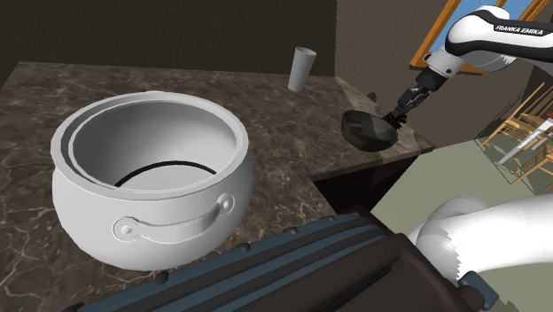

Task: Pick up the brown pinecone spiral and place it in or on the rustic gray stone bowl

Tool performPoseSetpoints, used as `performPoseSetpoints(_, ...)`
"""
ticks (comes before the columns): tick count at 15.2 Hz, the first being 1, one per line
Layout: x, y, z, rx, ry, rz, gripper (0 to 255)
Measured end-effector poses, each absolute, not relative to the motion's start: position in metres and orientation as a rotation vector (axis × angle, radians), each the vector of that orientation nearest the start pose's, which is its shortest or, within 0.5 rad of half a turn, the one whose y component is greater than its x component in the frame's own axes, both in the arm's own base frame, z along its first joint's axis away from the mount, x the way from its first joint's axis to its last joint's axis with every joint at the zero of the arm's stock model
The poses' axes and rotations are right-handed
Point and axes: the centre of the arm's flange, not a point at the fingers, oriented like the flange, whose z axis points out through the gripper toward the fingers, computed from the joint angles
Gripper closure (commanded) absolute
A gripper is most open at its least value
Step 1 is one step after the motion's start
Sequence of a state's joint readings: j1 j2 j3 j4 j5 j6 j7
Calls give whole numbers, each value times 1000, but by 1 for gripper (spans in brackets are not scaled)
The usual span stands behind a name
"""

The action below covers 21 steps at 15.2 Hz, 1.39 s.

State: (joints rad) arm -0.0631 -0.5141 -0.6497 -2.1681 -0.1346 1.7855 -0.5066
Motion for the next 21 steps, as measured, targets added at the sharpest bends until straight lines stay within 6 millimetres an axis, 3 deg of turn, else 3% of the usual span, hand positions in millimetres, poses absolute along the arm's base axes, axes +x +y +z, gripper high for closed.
performPoseSetpoints(11,295,-323,559,-3011,183,-197,255)
performPoseSetpoints(21,293,-325,610,-3011,183,-194,255)
